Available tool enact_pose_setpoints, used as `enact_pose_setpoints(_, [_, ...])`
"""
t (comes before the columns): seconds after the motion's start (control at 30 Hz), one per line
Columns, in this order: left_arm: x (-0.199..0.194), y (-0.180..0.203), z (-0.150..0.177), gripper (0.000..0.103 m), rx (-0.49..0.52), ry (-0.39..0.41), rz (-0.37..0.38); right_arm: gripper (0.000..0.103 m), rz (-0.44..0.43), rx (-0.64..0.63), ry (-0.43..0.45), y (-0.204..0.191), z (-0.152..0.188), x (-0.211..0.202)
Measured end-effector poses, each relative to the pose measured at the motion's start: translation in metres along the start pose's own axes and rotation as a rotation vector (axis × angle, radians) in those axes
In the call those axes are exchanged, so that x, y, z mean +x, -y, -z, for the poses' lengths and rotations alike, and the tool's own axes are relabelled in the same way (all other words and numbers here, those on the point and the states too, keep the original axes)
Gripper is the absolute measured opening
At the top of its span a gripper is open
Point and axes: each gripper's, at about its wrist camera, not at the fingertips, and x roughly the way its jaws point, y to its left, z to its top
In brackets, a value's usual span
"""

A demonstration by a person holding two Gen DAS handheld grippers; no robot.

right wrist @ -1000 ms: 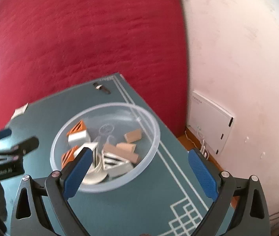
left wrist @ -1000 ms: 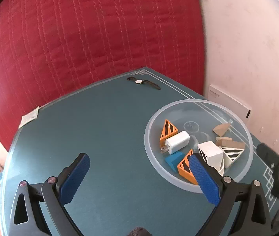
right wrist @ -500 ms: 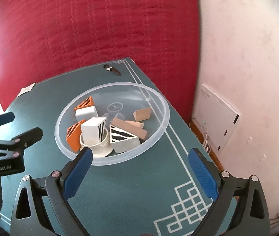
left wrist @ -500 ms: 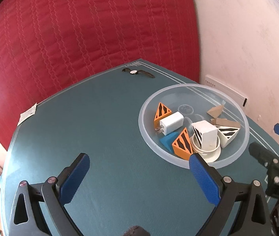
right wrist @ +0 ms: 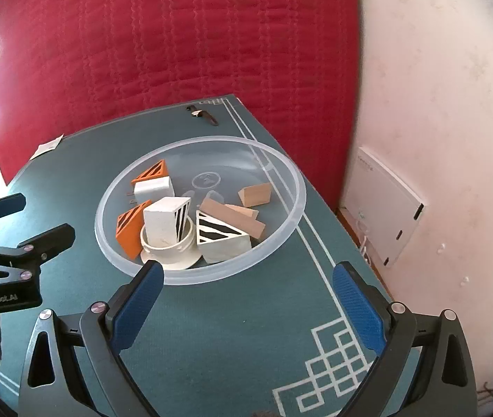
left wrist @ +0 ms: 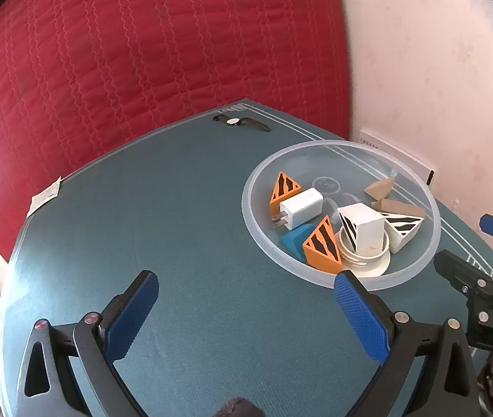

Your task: Organize rigid objects

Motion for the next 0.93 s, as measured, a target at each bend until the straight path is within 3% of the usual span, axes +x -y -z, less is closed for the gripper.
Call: enact_pose_setpoints(0.93, [0.002,0.011,0.004,0.103,0.047,-0.008,0.019,0.098,0.018,-0.009,-0.004,-0.002,0.001,0.004])
